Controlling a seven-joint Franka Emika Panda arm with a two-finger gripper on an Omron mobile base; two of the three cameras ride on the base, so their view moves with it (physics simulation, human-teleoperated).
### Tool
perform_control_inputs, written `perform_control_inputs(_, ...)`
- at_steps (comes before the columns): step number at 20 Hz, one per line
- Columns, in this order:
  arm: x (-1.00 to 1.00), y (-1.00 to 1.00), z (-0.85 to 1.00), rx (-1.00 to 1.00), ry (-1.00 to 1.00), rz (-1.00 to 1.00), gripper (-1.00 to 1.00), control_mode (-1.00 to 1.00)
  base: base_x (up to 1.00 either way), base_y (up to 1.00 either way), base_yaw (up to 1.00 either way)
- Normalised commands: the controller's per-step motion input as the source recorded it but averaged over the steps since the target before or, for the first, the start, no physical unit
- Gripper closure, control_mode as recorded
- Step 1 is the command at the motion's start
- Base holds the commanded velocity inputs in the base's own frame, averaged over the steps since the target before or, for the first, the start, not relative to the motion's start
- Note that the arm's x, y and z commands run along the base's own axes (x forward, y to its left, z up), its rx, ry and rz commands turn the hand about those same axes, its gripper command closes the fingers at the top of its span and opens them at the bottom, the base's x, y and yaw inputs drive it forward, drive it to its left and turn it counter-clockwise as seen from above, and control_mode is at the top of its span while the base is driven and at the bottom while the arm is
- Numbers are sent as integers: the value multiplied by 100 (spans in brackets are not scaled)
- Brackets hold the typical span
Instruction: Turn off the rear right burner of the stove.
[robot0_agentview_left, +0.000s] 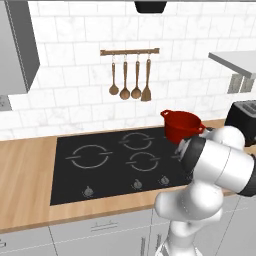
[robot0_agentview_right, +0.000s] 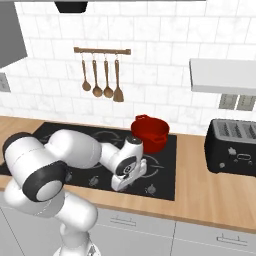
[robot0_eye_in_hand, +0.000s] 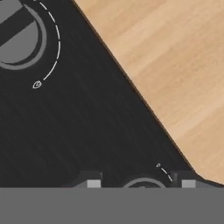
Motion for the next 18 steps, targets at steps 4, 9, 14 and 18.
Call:
perform_control_inputs(4, 9, 35, -43, 0, 0, -87, 100, -100, 0, 0, 0)
perform_control_inputs(9, 32, 37, -40, 0, 0, -93, 100, -100, 0, 0, 0)
perform_control_inputs(14, 39, 37, -38, 0, 0, -98, 100, -100, 0, 0, 0)
perform_control_inputs(18, 19, 21, -37, 0, 0, -100, 100, -100, 0, 0, 0)
